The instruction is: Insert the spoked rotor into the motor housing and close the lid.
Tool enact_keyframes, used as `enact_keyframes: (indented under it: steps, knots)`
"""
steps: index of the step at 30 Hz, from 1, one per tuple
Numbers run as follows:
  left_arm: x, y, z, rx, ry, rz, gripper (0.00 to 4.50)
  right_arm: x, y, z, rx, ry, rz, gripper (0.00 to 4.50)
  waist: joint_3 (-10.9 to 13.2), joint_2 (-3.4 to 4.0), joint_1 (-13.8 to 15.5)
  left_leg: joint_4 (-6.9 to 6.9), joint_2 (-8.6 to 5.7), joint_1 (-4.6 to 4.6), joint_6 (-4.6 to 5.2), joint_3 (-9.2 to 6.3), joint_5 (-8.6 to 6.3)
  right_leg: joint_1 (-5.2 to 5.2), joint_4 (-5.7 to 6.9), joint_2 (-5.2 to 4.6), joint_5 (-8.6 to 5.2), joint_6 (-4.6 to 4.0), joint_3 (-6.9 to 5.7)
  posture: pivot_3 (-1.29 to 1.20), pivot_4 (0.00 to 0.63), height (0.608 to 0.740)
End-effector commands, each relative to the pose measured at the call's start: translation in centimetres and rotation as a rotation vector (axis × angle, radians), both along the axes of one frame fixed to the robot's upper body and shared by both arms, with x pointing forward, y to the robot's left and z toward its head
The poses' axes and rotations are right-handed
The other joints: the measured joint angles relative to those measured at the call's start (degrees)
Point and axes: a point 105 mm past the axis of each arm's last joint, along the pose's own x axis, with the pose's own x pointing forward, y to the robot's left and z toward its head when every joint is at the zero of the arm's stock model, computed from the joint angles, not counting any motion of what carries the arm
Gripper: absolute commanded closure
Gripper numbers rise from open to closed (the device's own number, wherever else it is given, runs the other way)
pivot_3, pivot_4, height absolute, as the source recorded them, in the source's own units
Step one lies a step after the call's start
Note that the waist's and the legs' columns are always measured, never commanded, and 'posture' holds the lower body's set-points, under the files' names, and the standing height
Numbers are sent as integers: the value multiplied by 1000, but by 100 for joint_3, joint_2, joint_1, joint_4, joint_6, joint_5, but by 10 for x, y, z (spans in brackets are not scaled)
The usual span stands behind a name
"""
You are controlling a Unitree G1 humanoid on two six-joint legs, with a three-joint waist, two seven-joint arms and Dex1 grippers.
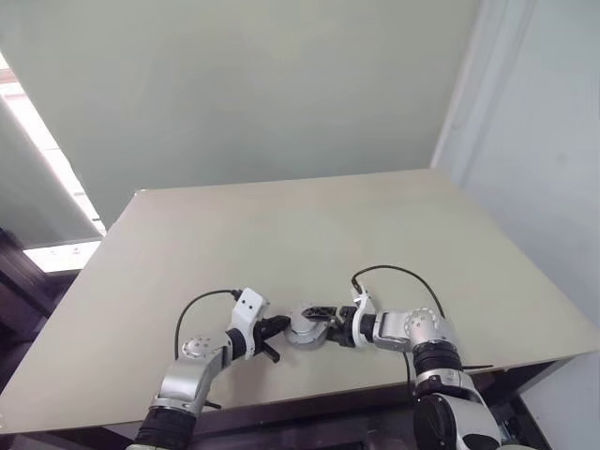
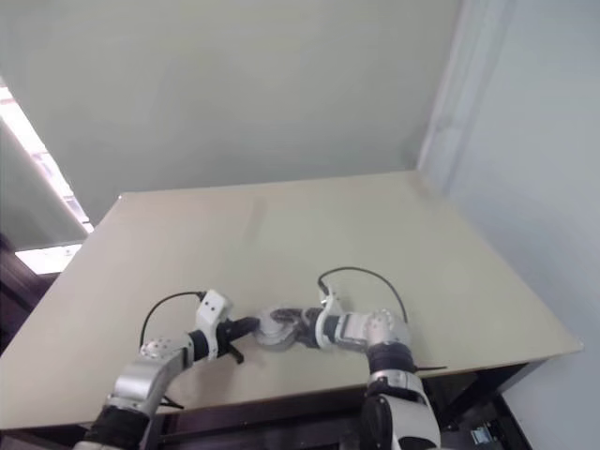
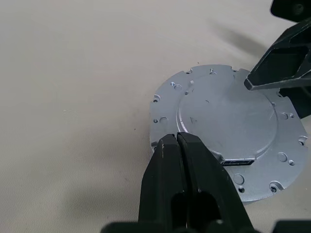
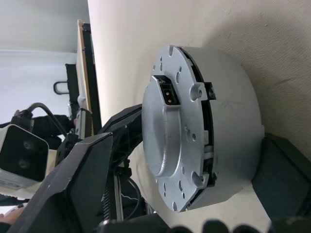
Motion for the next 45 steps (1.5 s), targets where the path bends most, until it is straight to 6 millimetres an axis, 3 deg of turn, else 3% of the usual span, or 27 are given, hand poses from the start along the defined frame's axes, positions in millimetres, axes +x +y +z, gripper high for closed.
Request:
enact_keyframes:
  steps: [1, 17, 22, 24, 45]
  knots:
    - [-8, -14, -8, -11, 40, -48, 4500, -3, 34, 22, 89, -49, 66, 1226, 0, 1, 4, 0, -1, -3, 0, 0, 0, -2, 0, 0, 0, 0, 0, 0, 0, 740]
    - [-4, -13, -4, -62, 24, -26, 4500, -9, 34, 19, 94, -35, 64, 1226, 0, 0, 13, -1, -3, -13, 0, -1, 0, -8, -5, -3, 0, 0, 0, 0, 0, 740]
    - [-4, -14, -3, -59, 19, -29, 4500, -7, 34, 16, 87, -34, 41, 2216, 1, 3, 10, -2, -3, -16, 0, -1, 0, -12, -5, -2, 0, 0, 0, 0, 0, 740]
    - [-4, -14, -4, -59, 18, -31, 4500, -9, 34, 17, 97, -28, 50, 2335, 1, 2, 10, -1, -3, -12, 0, -1, 0, -8, -5, -2, 0, 0, 0, 0, 0, 740]
    - [-2, -15, -2, -74, 5, -28, 4500, -11, 37, 19, 107, -36, 67, 2336, 1, 2, 12, 0, -3, -14, 0, -1, 0, -9, -5, -2, 0, 0, -1, 0, 0, 740]
